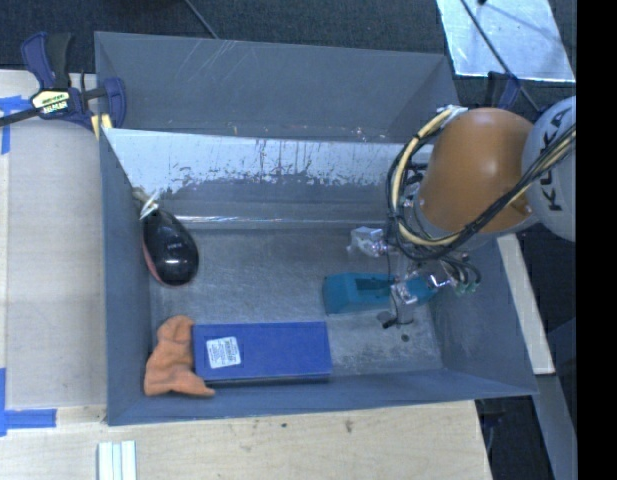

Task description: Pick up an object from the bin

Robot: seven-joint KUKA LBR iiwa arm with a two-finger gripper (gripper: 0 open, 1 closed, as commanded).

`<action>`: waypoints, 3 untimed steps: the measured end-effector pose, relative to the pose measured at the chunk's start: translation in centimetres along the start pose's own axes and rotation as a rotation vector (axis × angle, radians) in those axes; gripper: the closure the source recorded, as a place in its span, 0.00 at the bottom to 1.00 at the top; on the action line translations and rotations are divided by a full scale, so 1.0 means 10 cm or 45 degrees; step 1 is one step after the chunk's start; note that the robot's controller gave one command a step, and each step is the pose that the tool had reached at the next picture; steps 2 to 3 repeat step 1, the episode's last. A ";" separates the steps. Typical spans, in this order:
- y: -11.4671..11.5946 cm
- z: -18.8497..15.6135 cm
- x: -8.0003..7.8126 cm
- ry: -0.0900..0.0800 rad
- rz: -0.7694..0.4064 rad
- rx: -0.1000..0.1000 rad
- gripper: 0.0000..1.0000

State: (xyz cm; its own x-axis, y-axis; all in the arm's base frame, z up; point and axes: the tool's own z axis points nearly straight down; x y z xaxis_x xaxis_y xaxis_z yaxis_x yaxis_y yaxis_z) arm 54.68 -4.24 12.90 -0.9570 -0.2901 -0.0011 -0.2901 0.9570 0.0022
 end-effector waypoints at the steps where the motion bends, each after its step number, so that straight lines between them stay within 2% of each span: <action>1: -0.13 0.46 0.00 0.000 -0.036 0.003 1.00; 3: -0.13 0.46 0.00 0.000 -0.036 0.003 1.00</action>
Offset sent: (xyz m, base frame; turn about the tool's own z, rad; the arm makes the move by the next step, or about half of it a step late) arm 0.0000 0.0000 0.0000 0.0000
